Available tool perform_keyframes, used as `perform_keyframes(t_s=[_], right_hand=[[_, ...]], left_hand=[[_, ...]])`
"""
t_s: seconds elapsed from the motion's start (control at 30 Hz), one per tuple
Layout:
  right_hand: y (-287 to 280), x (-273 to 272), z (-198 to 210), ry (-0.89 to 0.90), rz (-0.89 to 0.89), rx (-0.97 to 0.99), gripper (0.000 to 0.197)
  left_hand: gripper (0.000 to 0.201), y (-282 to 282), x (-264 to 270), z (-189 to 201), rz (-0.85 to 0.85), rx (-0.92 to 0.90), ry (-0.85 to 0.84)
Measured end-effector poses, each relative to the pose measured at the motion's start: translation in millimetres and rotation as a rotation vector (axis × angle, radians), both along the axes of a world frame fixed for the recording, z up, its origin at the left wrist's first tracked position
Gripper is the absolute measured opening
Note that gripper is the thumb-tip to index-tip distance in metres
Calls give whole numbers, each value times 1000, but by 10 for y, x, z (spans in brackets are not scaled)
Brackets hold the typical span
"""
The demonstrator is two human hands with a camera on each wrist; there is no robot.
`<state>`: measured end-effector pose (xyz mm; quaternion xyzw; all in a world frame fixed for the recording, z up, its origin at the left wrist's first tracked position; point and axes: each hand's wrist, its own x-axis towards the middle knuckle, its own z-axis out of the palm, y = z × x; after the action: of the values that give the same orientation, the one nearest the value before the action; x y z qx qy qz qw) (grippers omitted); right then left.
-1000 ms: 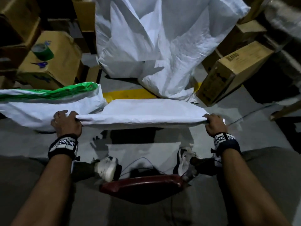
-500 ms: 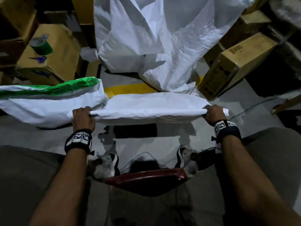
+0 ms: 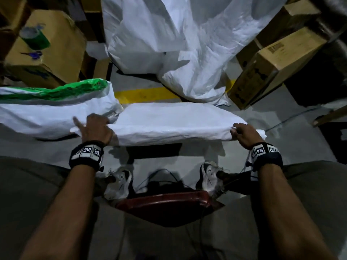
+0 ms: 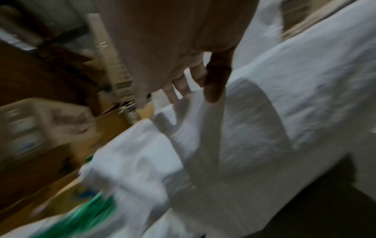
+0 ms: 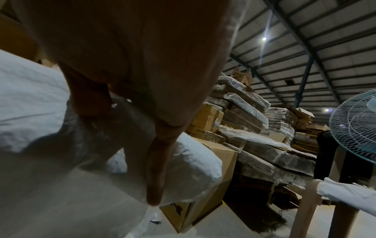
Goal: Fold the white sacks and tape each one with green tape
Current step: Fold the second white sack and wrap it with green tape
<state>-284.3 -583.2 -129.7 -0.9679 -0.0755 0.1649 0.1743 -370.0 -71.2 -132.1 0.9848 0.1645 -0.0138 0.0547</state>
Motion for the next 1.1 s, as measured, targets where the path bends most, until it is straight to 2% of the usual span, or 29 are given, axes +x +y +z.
perform_keyframes(t_s=[0.07,0.13,0.2,0.27,0.33,0.43,0.53,0.6,0.7,0.77,0.83,0.87,0.97,1.03,1.1], right_hand=[[30,34,58,14,-23,20,25],[78,53,102,11,-36,42,37],[119,53,103,39,-56,36,36],[130,37,89,125,-81,12,31],[196,8,119,163,-118,9,32],[326,-29,150,197,-104,-125,28],[465,-99,113,82,-121,-277,42],[676,-213,63,-28,-3,-402,49],[1217,-553,18,-139,221,-376,50],[1511,-790,-61,-128,350,-354,61],[1664,-922,-217,-112,379,-373,70],[1699,-941,-294,-136,389,-384,64],[1683,-861,-496,-209,409,-321,53],[1685,-799,-496,-255,408,-252,43],[1698,-766,-448,-345,416,-222,36]], left_hand=[[46,-285,54,-65,-297,-117,-140],[66,-671,78,-153,-472,-138,-111],[88,-1007,59,-222,-507,-22,30],[98,-1156,15,-318,-482,78,200],[97,-1175,14,-372,-480,113,322],[69,-1125,121,-336,-485,111,444],[56,-1141,199,-283,-478,23,471],[54,-1174,229,-277,-462,-47,511],[50,-1186,265,-276,-446,-111,528],[47,-1163,277,-282,-431,-142,549],[50,-1140,278,-308,-428,-148,588],[53,-1136,276,-325,-432,-138,603],[68,-1188,224,-375,-472,-40,528],[84,-1290,154,-401,-522,-7,330],[82,-1440,81,-431,-623,-19,106]])
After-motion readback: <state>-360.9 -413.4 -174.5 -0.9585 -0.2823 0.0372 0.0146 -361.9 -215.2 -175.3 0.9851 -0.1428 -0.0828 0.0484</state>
